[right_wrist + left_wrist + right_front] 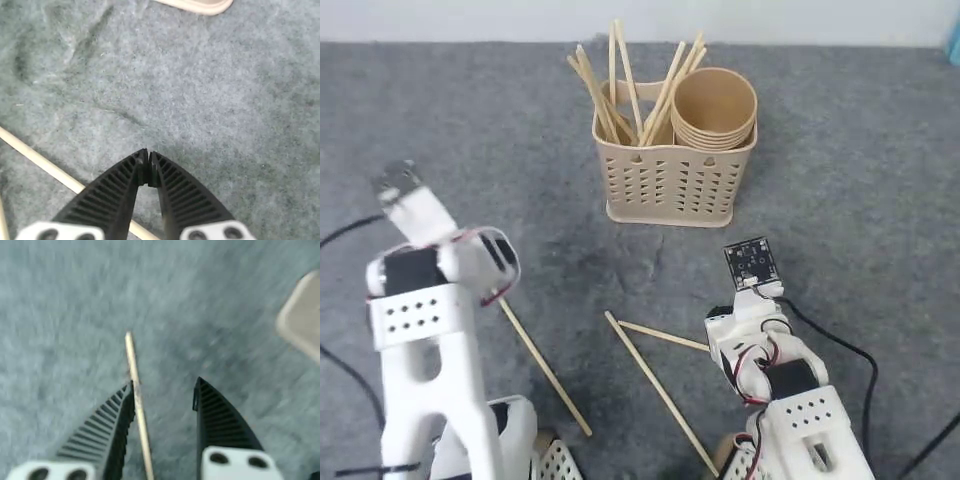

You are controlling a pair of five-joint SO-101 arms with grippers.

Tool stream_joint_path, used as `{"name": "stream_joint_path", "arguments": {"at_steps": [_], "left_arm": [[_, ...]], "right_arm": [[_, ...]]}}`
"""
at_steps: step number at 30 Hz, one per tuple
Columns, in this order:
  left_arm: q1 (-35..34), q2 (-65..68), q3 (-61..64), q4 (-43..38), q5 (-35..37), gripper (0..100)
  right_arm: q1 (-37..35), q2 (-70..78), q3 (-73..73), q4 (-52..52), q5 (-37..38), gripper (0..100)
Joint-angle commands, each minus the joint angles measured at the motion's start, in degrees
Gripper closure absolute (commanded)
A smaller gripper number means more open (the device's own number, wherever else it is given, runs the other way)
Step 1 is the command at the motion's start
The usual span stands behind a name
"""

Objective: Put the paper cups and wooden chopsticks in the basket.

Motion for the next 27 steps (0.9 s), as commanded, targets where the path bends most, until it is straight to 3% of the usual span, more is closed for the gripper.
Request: {"name": "stream_joint_path", "arguments": {"at_steps": [1,5,11,18,23,27], "left_arm": [[-0.44,3.08,3.65,0.79,0.44,82],[-1.49,12.48,5.23,-2.02,0.44,82],[-5.89,26.02,4.35,-13.89,0.62,82],[-6.07,34.73,1.98,-21.54,0.79,83],[-5.45,35.25,1.98,-25.67,3.25,99],[-3.25,35.16,2.42,-26.02,3.43,99]], "right_arm": [[0.66,-1.1,-0.44,-0.92,0.97,99.1],[0.66,-1.1,-0.35,-0.84,0.97,99.1],[0.75,-1.1,-0.35,-0.84,1.05,99.1],[0.75,-1.1,-0.35,-0.84,1.05,99.1],[0.75,-1.1,-0.35,-0.84,1.05,99.1],[0.75,-1.1,-0.35,-0.84,1.05,99.1]]}}
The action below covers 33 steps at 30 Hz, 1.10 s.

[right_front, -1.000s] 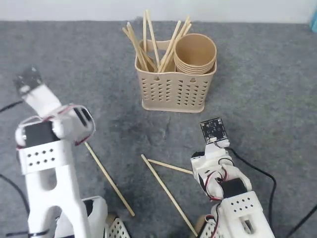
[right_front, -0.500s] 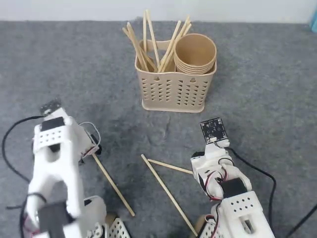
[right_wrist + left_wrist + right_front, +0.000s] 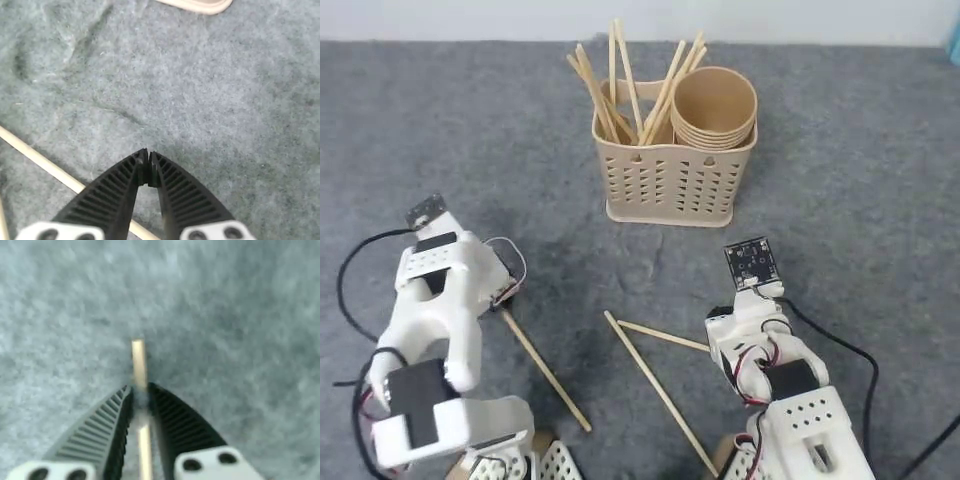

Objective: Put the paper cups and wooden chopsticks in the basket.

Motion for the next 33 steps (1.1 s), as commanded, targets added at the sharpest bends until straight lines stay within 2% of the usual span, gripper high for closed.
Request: {"name": "stream_joint_path", "arguments": {"at_steps": [1,5,9,13,19,23,26,29,33], "left_arm": [[1.05,0.0,-1.01,-1.85,0.7,99],[2.29,-0.26,-3.03,-0.62,2.55,99],[2.37,-4.66,-10.07,7.91,2.9,99],[2.46,-14.07,-18.07,14.59,2.99,99],[7.03,-30.24,-27.56,15.03,2.99,99],[13.27,-40.0,-30.81,6.86,2.64,99],[17.67,-45.98,-30.55,-3.96,2.55,99],[20.75,-48.97,-27.03,-19.69,1.14,99],[24.26,-48.88,-19.03,-44.66,-7.47,99]], "right_arm": [[0.75,-1.1,-0.35,-0.84,1.05,99.1],[0.75,-1.1,-0.35,-0.84,1.05,99.1],[0.75,-1.1,-0.35,-0.84,1.05,99.1],[0.75,-1.1,-0.35,-0.84,1.05,99.1],[0.75,-1.1,-0.35,-0.84,1.05,99.1],[0.75,-1.1,-0.35,-0.92,1.05,99.1],[0.75,-1.1,-0.35,-0.92,1.05,99.1],[0.75,-1.1,-0.35,-0.92,1.05,99.1],[0.75,-1.1,-0.35,-0.92,1.05,99.1]]}}
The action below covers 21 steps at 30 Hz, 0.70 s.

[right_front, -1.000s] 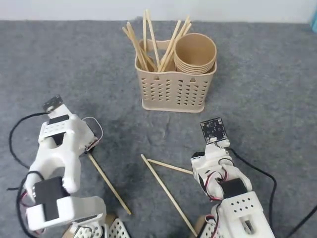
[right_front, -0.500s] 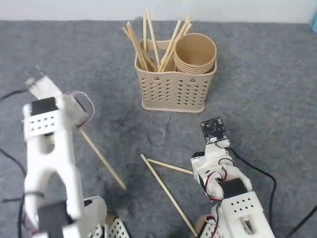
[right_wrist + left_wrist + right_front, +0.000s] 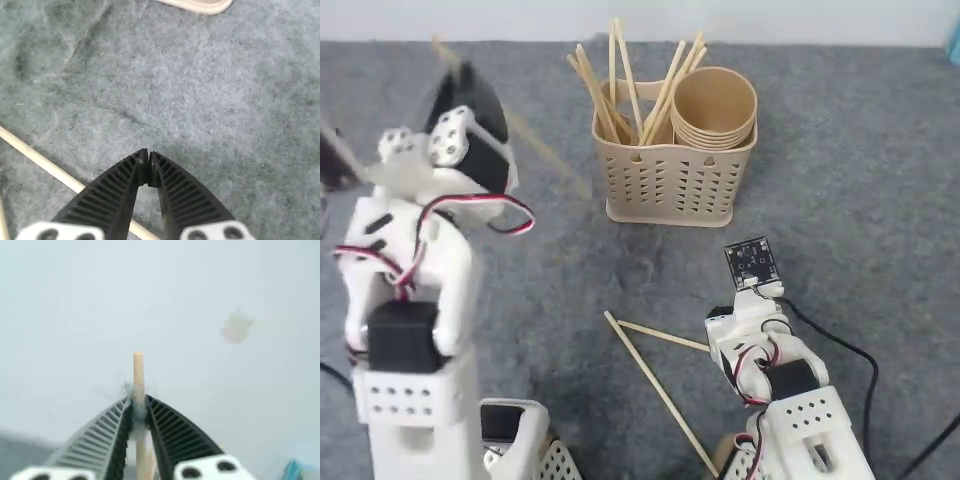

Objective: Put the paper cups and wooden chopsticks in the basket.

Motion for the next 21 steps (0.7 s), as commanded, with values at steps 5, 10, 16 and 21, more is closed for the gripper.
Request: {"name": "stream_joint_path", "arguments": {"at_steps": [5,10,16,21], "left_arm": [[8.35,4.92,6.37,-32.18,-12.57,99],[9.49,13.27,0.4,-31.74,-12.66,99],[9.23,22.77,-3.38,-31.47,-12.31,99],[9.76,23.3,1.89,-31.38,-12.22,99]], "right_arm": [[0.75,-1.1,-0.35,-0.92,1.05,99.1],[0.75,-1.1,-0.35,-1.1,1.05,99.1],[0.75,-1.1,-0.35,-1.36,1.05,99.1],[0.75,-1.1,-0.44,-1.36,1.05,99.1]]}}
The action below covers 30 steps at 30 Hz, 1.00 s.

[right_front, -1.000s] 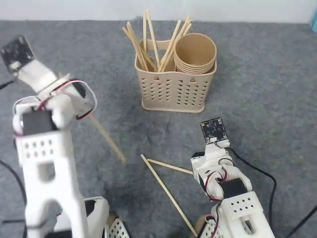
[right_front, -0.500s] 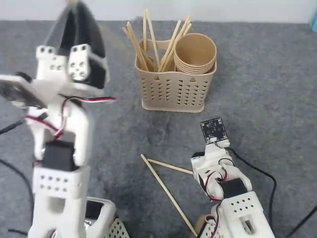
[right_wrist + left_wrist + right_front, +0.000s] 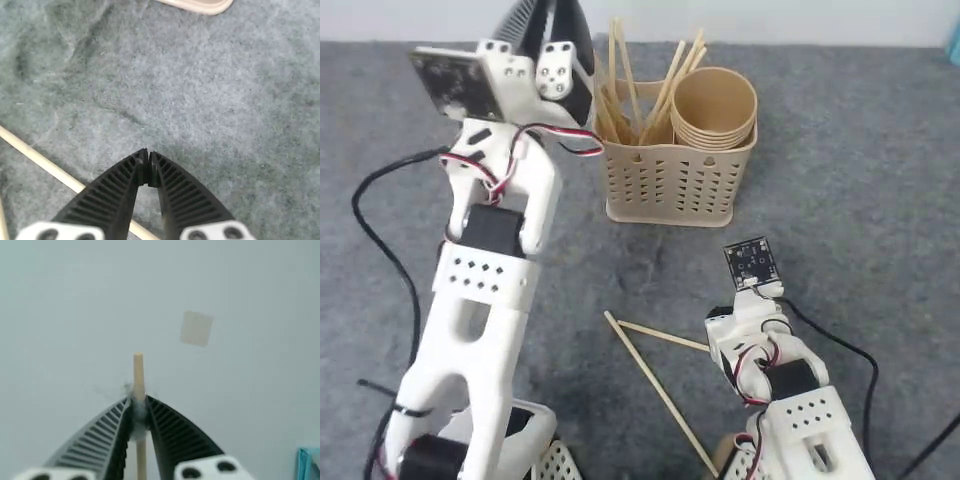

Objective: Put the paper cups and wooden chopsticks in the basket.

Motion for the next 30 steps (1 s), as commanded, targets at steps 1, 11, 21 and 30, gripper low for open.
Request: {"name": "stream_joint_path", "arguments": {"at_steps": [1,11,21,30], "left_arm": [[0.79,-0.7,2.59,-1.23,0.0,99],[0.18,-2.46,4.0,6.68,5.8,76],[-1.76,-21.8,-1.54,35.25,10.99,80],[-25.23,-27.87,12.35,47.65,11.08,80]], "right_arm": [[0.75,-1.1,-0.44,-1.36,0.88,99.1],[0.84,-1.1,-0.44,-1.45,0.97,99.1],[0.84,-1.1,-0.44,-1.45,0.97,99.1],[0.84,-1.1,-0.44,-1.36,0.97,99.1]]}}
